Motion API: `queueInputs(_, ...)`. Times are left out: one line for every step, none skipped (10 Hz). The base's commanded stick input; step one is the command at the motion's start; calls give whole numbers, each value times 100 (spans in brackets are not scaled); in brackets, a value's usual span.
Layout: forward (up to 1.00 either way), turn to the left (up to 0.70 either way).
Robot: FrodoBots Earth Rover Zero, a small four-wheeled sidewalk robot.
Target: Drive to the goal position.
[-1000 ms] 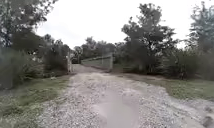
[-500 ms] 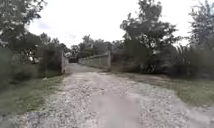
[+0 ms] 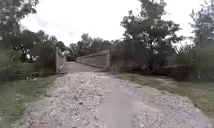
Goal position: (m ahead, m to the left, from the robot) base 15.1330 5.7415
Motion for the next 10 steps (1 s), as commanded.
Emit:
queueInputs(70,16)
queueInputs(70,35)
queueInputs(70,35)
queueInputs(70,29)
queueInputs(70,0)
queueInputs(70,0)
queueInputs(70,0)
queueInputs(70,0)
queueInputs(70,0)
queueInputs(70,0)
